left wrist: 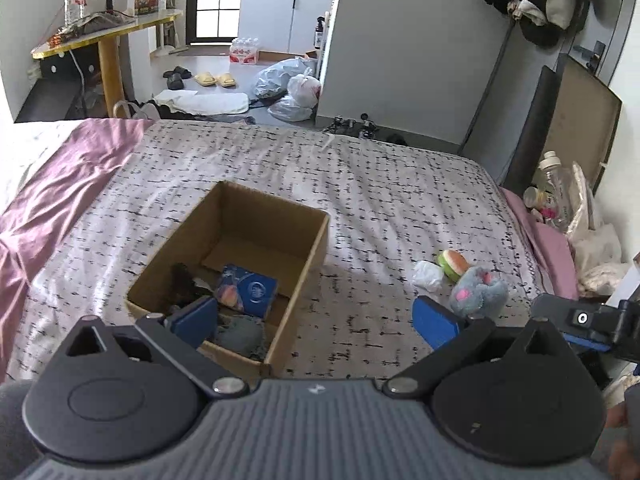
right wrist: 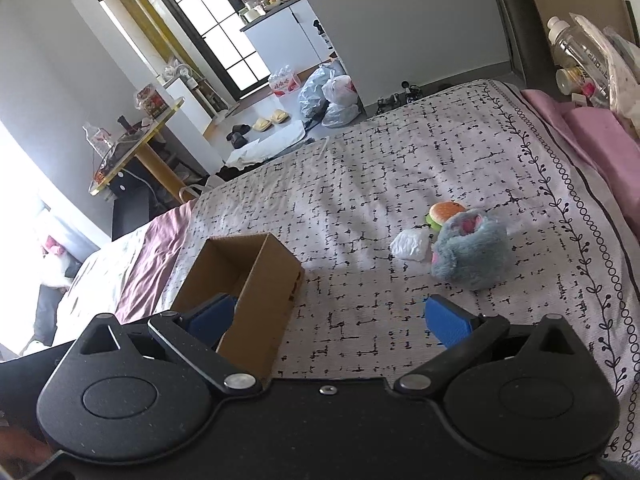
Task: Organize soft objects
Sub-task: 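Withdraw both tools from the box toward the grey plush mouse, then close the left tool on the grey plush mouse while the right tool grips it too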
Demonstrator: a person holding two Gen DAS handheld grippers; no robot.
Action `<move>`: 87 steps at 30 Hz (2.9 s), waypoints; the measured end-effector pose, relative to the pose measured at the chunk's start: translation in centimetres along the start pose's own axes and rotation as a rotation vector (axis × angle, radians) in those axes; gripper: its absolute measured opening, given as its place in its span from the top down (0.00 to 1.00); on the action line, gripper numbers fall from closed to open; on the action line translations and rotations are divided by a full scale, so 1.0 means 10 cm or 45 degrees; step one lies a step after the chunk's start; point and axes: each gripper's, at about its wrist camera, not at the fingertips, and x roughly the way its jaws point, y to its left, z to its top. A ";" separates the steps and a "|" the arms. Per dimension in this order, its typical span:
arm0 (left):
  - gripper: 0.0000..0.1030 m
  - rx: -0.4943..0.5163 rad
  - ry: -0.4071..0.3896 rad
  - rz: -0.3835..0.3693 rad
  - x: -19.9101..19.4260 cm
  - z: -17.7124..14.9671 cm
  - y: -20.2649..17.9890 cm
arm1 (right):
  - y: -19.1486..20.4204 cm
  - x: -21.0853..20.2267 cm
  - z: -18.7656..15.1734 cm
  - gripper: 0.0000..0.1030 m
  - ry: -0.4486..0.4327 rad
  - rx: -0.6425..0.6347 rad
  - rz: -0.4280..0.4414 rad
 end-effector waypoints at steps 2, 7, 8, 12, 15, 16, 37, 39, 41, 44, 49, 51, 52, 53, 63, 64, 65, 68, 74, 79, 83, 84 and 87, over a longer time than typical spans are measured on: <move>0.00 0.002 0.003 0.000 0.03 -0.01 -0.04 | -0.05 0.00 0.00 0.00 -0.010 0.002 -0.030; 0.00 0.002 0.005 -0.009 0.10 -0.04 -0.15 | -0.19 0.00 0.01 0.00 -0.042 0.031 -0.053; 0.00 -0.002 0.011 -0.015 0.12 -0.04 -0.17 | -0.22 0.01 0.01 0.00 -0.045 0.040 -0.052; 0.00 -0.040 0.048 -0.043 0.22 -0.02 -0.24 | -0.32 0.07 0.04 0.00 -0.037 0.084 -0.062; 0.00 -0.043 0.051 -0.032 0.29 -0.02 -0.30 | -0.43 0.15 0.06 0.00 -0.014 0.151 -0.053; 0.00 -0.046 0.056 -0.033 0.31 -0.02 -0.32 | -0.47 0.17 0.07 0.00 -0.014 0.174 -0.057; 0.01 -0.073 0.124 -0.059 0.96 0.23 -0.82 | -1.22 0.56 0.35 0.15 -0.043 0.561 -0.182; 0.02 -0.083 0.129 -0.081 1.04 0.25 -0.88 | -1.29 0.61 0.38 0.16 -0.040 0.591 -0.184; 0.03 -0.096 0.135 -0.089 1.12 0.26 -0.93 | -1.35 0.65 0.41 0.18 -0.041 0.607 -0.181; 0.03 -0.114 0.144 -0.087 1.24 0.27 -1.02 | -1.42 0.72 0.42 0.21 -0.069 0.609 -0.155; 0.08 -0.100 0.154 -0.121 1.47 0.26 -1.16 | -1.61 0.93 0.30 0.33 -0.047 0.684 -0.108; 0.13 -0.120 0.174 -0.142 1.56 0.26 -1.20 | -1.70 1.01 0.30 0.36 -0.026 0.727 -0.089; 0.16 -0.131 0.183 -0.143 1.61 0.26 -1.22 | -1.75 1.03 0.30 0.36 -0.031 0.751 -0.081; 0.21 -0.142 0.189 -0.142 1.66 0.26 -1.23 | -1.78 1.03 0.31 0.36 -0.039 0.761 -0.081; 0.43 -0.178 0.275 -0.187 2.05 0.20 -1.39 | -1.93 1.26 0.28 0.43 0.037 0.808 -0.057; 0.43 -0.182 0.282 -0.189 2.07 0.20 -1.41 | -1.93 1.28 0.27 0.43 0.046 0.804 -0.065; 0.45 -0.184 0.289 -0.191 2.10 0.19 -1.42 | -1.95 1.31 0.27 0.47 0.059 0.804 -0.078; 0.49 -0.194 0.313 -0.199 2.16 0.18 -1.47 | -2.01 1.38 0.22 0.63 0.103 0.849 -0.107; 0.53 -0.238 0.340 -0.211 2.28 0.16 -1.57 | -2.01 1.36 0.18 0.66 0.098 0.847 -0.096; 0.55 -0.250 0.354 -0.217 2.38 0.10 -1.65 | -2.05 1.31 0.13 0.68 0.090 0.874 -0.090; 0.60 -0.297 0.380 -0.211 2.41 0.06 -1.67 | -2.00 1.32 0.13 0.69 0.093 0.839 -0.104; 0.62 -0.304 0.398 -0.216 2.42 0.04 -1.68 | -1.98 1.32 0.14 0.69 0.093 0.833 -0.106; 0.67 -0.312 0.409 -0.222 2.41 0.02 -1.67 | -2.00 1.31 0.13 0.70 0.091 0.846 -0.104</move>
